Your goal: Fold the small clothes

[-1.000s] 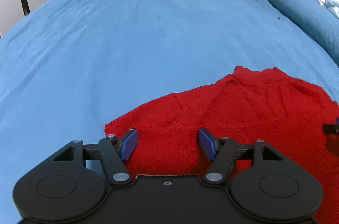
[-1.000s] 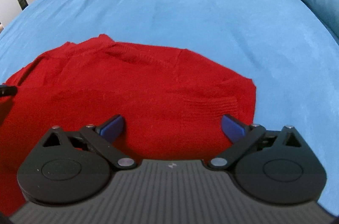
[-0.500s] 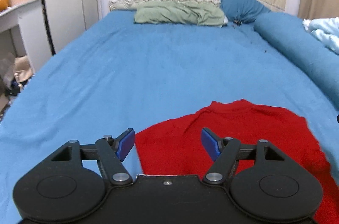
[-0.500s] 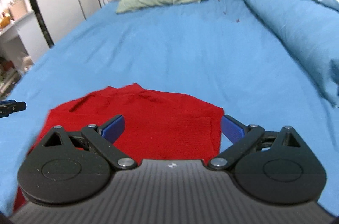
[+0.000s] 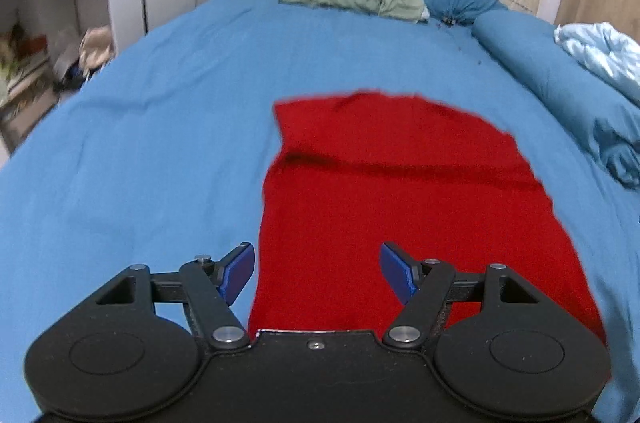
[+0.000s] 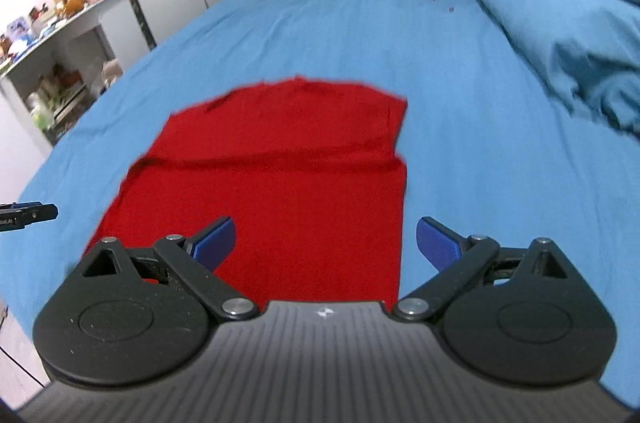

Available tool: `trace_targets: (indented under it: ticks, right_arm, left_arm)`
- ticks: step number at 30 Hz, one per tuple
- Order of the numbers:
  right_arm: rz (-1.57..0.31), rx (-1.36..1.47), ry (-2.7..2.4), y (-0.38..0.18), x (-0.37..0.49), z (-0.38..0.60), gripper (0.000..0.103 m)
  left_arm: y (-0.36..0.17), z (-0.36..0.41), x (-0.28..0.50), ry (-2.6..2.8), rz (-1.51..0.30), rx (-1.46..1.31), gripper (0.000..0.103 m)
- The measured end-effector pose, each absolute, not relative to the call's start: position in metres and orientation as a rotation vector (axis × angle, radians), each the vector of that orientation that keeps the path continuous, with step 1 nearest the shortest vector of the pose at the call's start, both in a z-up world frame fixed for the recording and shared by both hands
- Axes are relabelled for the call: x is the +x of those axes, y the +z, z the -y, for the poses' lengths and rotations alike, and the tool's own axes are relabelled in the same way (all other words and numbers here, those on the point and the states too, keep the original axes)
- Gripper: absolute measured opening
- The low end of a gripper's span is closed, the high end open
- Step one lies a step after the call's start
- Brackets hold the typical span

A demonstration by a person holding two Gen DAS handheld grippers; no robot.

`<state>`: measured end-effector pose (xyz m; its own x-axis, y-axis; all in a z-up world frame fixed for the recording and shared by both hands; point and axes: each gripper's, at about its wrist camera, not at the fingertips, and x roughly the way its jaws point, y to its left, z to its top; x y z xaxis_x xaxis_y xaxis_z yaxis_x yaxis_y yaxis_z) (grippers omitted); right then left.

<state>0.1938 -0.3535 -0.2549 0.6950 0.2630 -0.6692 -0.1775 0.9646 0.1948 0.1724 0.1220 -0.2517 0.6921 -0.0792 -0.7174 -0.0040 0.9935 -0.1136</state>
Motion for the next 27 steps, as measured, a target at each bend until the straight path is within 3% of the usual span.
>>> trace_targets:
  ticks: [8, 18, 23, 25, 27]
  right_arm:
    - [-0.858, 0.106, 0.197, -0.329, 0.110, 0.343, 0.102]
    - [-0.969, 0.086, 0.125, -0.383, 0.073, 0.337, 0.076]
    - [-0.969, 0.076, 0.098, -0.390, 0.068, 0.334, 0.071]
    - [-0.970, 0.084, 0.097, -0.390, 0.071, 0.332, 0.065]
    - [-0.975, 0.105, 0.101, -0.388, 0.075, 0.333, 0.049]
  left_arm:
    - [-0.316, -0.129, 0.100, 0.008, -0.855, -0.104, 0.072]
    - [-0.343, -0.130, 0.066, 0.009, -0.865, -0.096, 0.055]
    - [-0.348, -0.122, 0.062, 0.015, -0.868, -0.080, 0.053]
    - [-0.351, -0.121, 0.062, 0.022, -0.870, -0.081, 0.051]
    - [-0.350, -0.120, 0.065, 0.019, -0.874, -0.077, 0.048]
